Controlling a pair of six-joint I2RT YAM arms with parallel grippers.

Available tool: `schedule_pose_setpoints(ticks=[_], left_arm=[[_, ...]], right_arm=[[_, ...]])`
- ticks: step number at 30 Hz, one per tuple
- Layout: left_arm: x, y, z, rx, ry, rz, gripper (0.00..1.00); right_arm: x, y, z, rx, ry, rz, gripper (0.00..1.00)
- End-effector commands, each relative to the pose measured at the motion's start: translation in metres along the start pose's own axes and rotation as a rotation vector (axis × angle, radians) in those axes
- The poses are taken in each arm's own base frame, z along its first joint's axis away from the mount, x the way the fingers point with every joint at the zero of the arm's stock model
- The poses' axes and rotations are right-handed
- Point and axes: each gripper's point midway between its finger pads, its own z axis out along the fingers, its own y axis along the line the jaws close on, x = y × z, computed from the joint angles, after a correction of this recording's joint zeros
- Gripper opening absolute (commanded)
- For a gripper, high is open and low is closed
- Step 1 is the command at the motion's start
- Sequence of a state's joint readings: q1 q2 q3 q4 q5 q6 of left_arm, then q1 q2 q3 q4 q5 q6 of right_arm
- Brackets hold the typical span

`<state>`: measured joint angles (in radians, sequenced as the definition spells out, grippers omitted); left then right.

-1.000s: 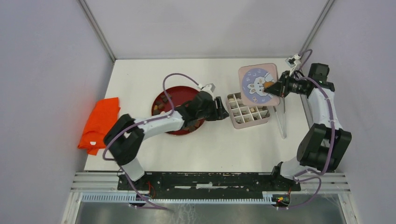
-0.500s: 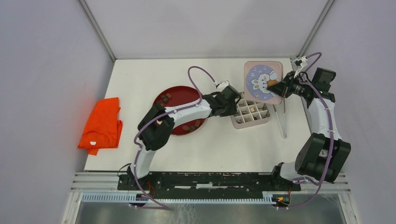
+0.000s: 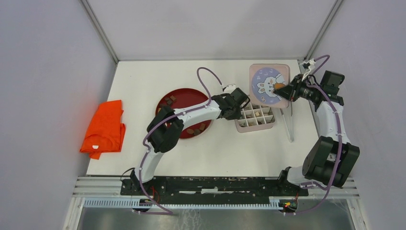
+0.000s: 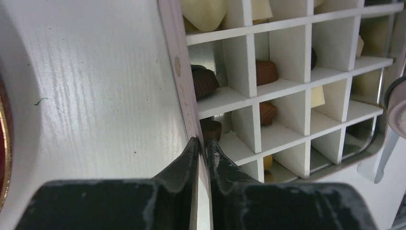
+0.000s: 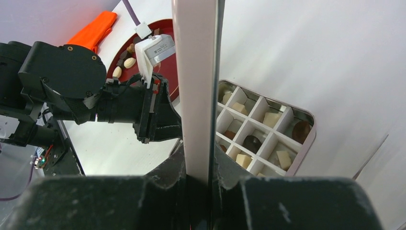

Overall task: Pack the chocolate
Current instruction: Move the packing box to the center of the board.

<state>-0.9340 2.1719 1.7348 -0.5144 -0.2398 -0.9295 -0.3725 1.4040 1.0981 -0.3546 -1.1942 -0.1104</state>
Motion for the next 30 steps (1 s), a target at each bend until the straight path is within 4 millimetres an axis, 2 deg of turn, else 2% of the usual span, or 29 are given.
schedule_pose_setpoints(ticks=[1,6,14,15,19,22,28,30], left_arm=[[-0.008,0.008,-0.014,-0.047,-0.022,0.061,0.12],[-0.01,0.028,-0.032,-0.1,-0.031,0.112,0.12],[-0.002,0.056,-0.052,-0.136,-0.028,0.151,0.12],[-0.003,0.057,-0.056,-0.135,-0.035,0.153,0.13],[-0.014,0.052,-0.076,-0.107,-0.065,0.153,0.31],[-0.025,0.044,-0.096,-0.061,-0.09,0.163,0.46],[-0.031,0.041,-0.137,0.064,-0.138,0.202,0.47],[-0.034,0.042,-0.16,0.149,-0.197,0.196,0.47]], right_arm=[[-0.006,0.011,-0.003,-0.047,-0.013,-0.062,0.0],[0.004,0.018,-0.002,-0.073,-0.006,-0.032,0.0],[0.037,0.043,0.005,-0.142,0.021,0.061,0.0],[0.04,0.045,0.006,-0.142,0.021,0.076,0.0],[0.05,0.05,0.007,-0.126,-0.002,0.134,0.0],[0.05,0.051,0.006,-0.106,-0.021,0.14,0.0],[0.058,0.059,0.012,-0.131,-0.001,0.209,0.0],[0.067,0.067,0.017,-0.167,0.032,0.244,0.0]])
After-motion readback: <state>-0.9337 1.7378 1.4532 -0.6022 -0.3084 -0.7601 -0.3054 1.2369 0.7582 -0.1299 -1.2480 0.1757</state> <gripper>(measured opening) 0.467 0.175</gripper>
